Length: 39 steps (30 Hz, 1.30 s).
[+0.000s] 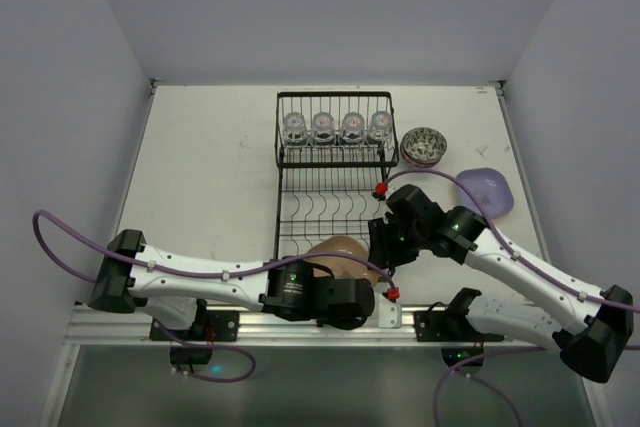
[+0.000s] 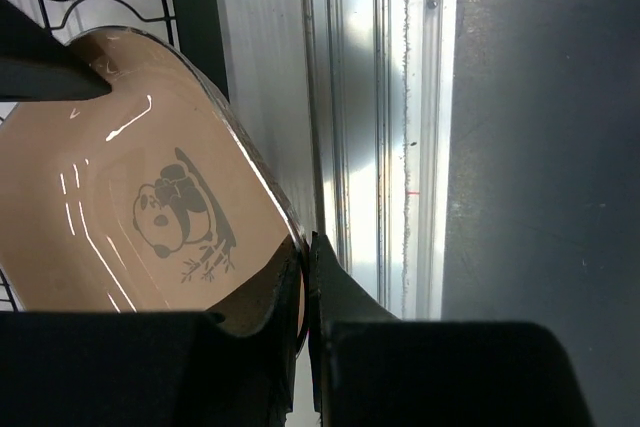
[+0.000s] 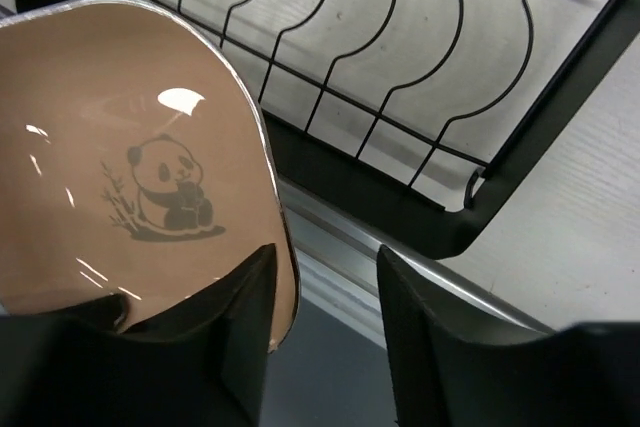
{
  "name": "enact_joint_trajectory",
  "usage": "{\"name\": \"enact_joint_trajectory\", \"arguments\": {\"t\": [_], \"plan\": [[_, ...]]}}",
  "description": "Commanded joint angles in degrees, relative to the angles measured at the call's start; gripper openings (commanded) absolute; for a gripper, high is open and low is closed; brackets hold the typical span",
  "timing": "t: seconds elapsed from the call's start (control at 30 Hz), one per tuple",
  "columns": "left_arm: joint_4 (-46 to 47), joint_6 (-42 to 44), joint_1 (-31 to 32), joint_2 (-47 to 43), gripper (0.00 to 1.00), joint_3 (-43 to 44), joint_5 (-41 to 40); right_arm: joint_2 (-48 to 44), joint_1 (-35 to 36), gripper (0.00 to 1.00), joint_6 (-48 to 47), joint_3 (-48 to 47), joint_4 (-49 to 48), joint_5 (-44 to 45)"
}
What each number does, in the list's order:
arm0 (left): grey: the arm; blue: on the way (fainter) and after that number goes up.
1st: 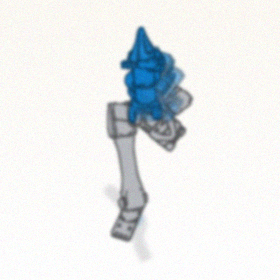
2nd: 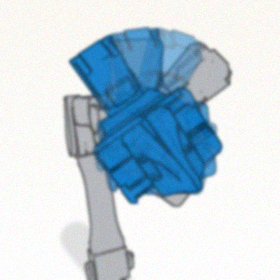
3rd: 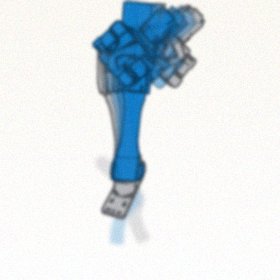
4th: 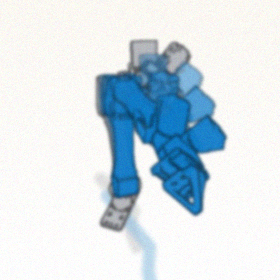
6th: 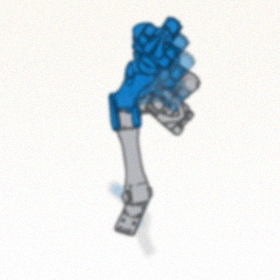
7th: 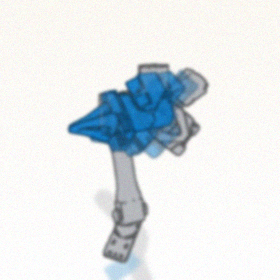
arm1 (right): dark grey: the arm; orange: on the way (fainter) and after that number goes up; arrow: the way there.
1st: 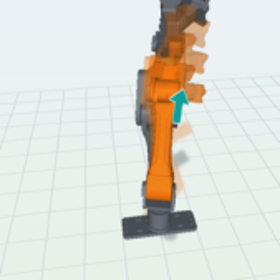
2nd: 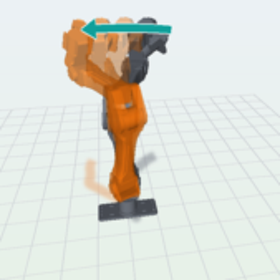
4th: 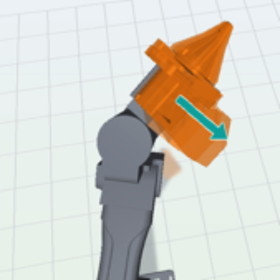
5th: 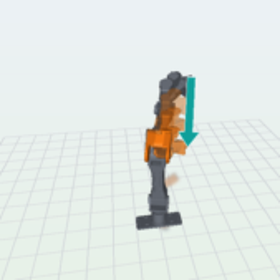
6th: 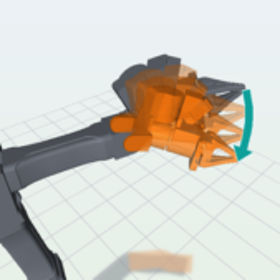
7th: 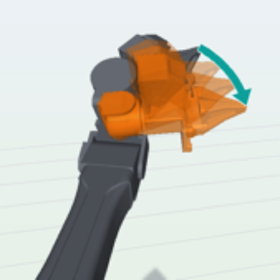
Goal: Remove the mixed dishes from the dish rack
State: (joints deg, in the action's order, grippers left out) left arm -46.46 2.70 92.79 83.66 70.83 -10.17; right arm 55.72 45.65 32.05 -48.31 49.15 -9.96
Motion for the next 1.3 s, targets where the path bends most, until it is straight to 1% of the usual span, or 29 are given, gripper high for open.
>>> {"name": "enact_joint_trajectory", "arguments": {"t": [0.0, 0.03, 0.07, 0.13, 0.33, 0.4, 0.43, 0.47, 0.5, 0.53, 0.57, 0.6, 0.63, 0.67, 0.7, 0.73, 0.77, 0.8, 0.83, 0.87, 0.9, 0.97, 1.0, 1.03, 1.07, 1.1, 1.13, 1.17, 1.27], "plan": [[-1.71, 2.57, 0.55, -0.07, 0.00, 2.56, 0.50, 1.92, 2.51, 0.44, 1.26, -3.71, -0.54, 4.69], [-1.71, 2.57, 0.46, -0.25, 0.00, 2.56, 0.59, 2.19, 2.78, 0.41, 1.17, -3.89, -0.98, 4.51], [-1.53, 2.66, 0.46, -0.42, 0.00, 2.56, 0.77, 2.54, 2.87, 0.35, 1.08, -4.07, -1.76, 4.33], [-1.44, 2.84, 0.55, -0.69, 0.00, 2.47, 1.03, 3.16, 2.78, 0.32, 0.73, -3.98, -2.82, 2.94], [-0.48, 3.36, 0.46, -1.30, 0.00, 2.03, 1.47, 5.18, 2.78, 0.33, 0.20, -2.14, -7.92, -1.82], [-0.30, 3.54, 0.55, -1.04, 0.00, 2.03, 1.47, 5.80, 2.78, 0.25, 0.11, -1.61, -8.71, -2.52], [-0.21, 3.45, 0.55, -0.95, 0.00, 1.95, 0.86, 5.80, 2.78, 0.12, 0.29, -1.61, -8.80, -2.35], [-0.13, 3.45, 0.55, -0.95, 0.00, 1.95, 0.42, 5.54, 2.78, 0.05, 0.29, -1.43, -8.46, -1.65], [-0.13, 3.28, 0.55, -0.95, 0.00, 1.86, -0.36, 5.10, 2.78, 0.00, 0.46, -1.34, -8.10, -1.38], [-0.04, 2.84, 0.55, -1.21, 0.00, 1.60, -2.46, 3.88, 2.69, 0.00, 0.90, -1.17, -7.75, -0.60], [0.48, 2.58, 0.46, -1.39, 0.05, 1.33, -3.70, 3.08, 2.69, 0.00, 1.25, -0.91, -7.57, 0.37], [0.93, 2.14, 0.55, -2.00, 0.23, 0.90, -5.54, 2.29, 2.17, 0.00, 1.61, -0.73, -7.23, 2.38], [1.10, 0.57, 0.46, -2.27, 0.54, 0.37, -10.34, 0.54, 1.38, 0.00, 2.22, -0.55, -6.35, 3.09], [1.19, 0.03, 0.55, -2.62, 0.61, 0.10, -11.96, -0.43, 0.42, 0.00, 2.57, 0.23, -6.08, 3.62], [1.19, -0.32, 0.46, -3.41, 0.78, -0.25, -13.19, -1.57, -2.73, 0.00, 3.01, 0.85, -5.99, 3.45], [1.54, -1.11, 0.46, -3.85, 1.00, -0.95, -15.64, -2.71, -4.85, 0.00, 3.10, 1.55, -5.99, 2.84], [2.07, -1.55, 0.46, -4.46, 1.00, -1.39, -17.14, -5.25, -7.04, 0.00, 3.02, 3.04, -5.99, 2.31], [2.42, -2.08, 0.46, -5.77, 1.00, -2.00, -18.73, -6.41, -11.85, 0.00, 3.10, 3.75, -5.99, 2.40], [3.12, -2.08, 0.20, -6.48, 1.00, -3.05, -22.05, -7.64, -14.42, 0.00, 2.93, 4.28, -5.82, 1.96], [3.47, -2.08, -0.15, -7.27, 1.00, -3.41, -23.30, -9.48, -16.62, 0.00, 2.58, 4.98, -5.82, 1.26], [3.91, -2.08, -0.68, -9.11, 1.00, -3.68, -24.27, -10.02, -20.73, 0.00, 2.40, 4.98, -5.47, 1.25], [5.58, -4.63, -2.79, -11.14, 1.00, -4.03, -28.39, -11.07, -24.10, 0.00, 2.84, 4.55, -4.23, 5.11], [5.94, -5.24, -3.75, -13.06, 1.00, -3.77, -30.50, -12.47, -27.16, 0.00, 4.32, 4.55, -4.15, 7.04], [6.11, -6.55, -6.54, -14.04, 1.00, -3.33, -34.00, -13.09, -28.93, 0.00, 4.94, 4.72, -4.32, 9.84], [6.20, -7.35, -8.14, -14.92, 1.00, -2.72, -35.17, -13.62, -30.78, 0.00, 5.73, 4.98, -4.32, 11.43], [6.12, -7.88, -9.98, -16.67, 1.00, -1.32, -35.87, -14.49, -34.54, 0.00, 7.65, 5.07, -4.41, 12.75], [6.20, -8.67, -12.70, -17.47, 1.00, -0.78, -37.27, -15.03, -36.75, 0.00, 8.46, 5.25, -4.41, 13.99], [6.90, -8.94, -13.68, -19.48, 1.00, -0.34, -37.98, -15.55, -41.21, 0.00, 9.60, 5.60, -4.76, 16.78], [7.44, -11.57, -18.86, -21.78, 1.00, 0.36, -42.38, -17.31, -48.96, 0.00, 13.46, 5.78, -5.11, 21.53]]}}
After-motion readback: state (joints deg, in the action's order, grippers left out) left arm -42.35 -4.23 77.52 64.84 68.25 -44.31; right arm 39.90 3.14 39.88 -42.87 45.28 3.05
